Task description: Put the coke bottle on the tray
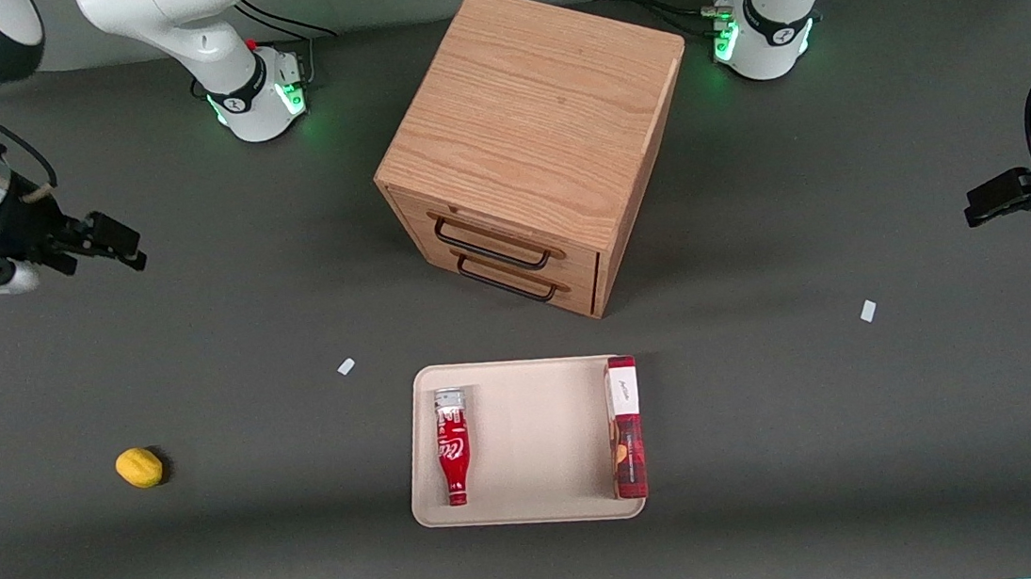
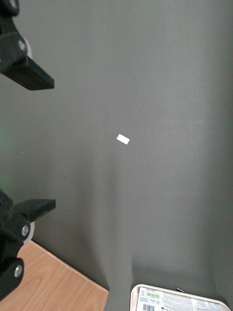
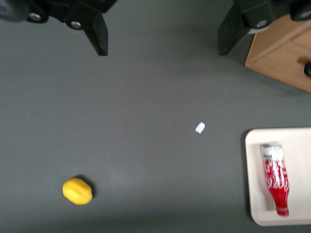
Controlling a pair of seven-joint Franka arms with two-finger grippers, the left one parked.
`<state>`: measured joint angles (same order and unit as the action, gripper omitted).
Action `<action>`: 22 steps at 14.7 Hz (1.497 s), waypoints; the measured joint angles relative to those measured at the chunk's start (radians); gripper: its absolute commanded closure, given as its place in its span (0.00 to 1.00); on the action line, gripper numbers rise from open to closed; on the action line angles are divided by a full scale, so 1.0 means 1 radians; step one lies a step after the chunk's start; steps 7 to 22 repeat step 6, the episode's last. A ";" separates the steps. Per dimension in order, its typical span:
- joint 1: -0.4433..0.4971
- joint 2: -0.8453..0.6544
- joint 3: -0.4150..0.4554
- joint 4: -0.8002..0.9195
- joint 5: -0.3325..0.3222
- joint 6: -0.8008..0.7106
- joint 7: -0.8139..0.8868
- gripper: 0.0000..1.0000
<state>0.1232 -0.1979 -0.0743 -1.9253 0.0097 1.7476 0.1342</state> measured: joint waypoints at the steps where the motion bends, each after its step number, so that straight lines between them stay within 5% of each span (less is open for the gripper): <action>1: 0.001 -0.011 0.001 0.001 0.000 -0.020 -0.004 0.00; 22: 0.006 -0.016 0.004 0.027 0.000 -0.062 -0.010 0.00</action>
